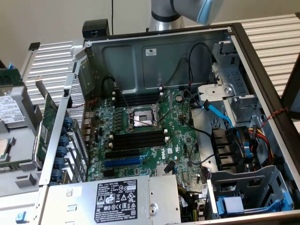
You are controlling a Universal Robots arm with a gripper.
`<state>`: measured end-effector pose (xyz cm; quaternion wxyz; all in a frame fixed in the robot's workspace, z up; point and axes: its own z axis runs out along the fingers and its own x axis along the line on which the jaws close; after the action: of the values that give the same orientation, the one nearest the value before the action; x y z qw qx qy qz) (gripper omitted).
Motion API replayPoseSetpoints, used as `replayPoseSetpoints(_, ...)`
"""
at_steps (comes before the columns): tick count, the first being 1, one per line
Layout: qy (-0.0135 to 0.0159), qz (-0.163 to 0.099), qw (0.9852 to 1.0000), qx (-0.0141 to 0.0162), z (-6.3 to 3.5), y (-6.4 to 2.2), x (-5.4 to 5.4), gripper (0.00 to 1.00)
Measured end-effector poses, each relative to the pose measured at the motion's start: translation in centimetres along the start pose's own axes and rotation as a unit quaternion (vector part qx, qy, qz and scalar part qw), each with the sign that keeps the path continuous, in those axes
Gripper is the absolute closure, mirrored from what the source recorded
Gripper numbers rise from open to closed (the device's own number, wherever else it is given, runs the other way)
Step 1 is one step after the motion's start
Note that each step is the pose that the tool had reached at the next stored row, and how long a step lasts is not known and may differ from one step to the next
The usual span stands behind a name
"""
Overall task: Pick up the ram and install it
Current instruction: 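Pick up the ram and move it above insertion slot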
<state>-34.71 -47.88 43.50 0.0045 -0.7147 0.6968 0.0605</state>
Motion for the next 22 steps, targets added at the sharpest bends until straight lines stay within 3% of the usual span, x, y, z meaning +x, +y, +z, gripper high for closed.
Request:
replayPoseSetpoints(3,0.0,0.0,1.0,-0.0014,-0.46,-1.29,0.0,0.87)
replayPoseSetpoints(22,0.0,0.0,1.0,-0.0016,-1.71,-9.87,0.1,0.87)
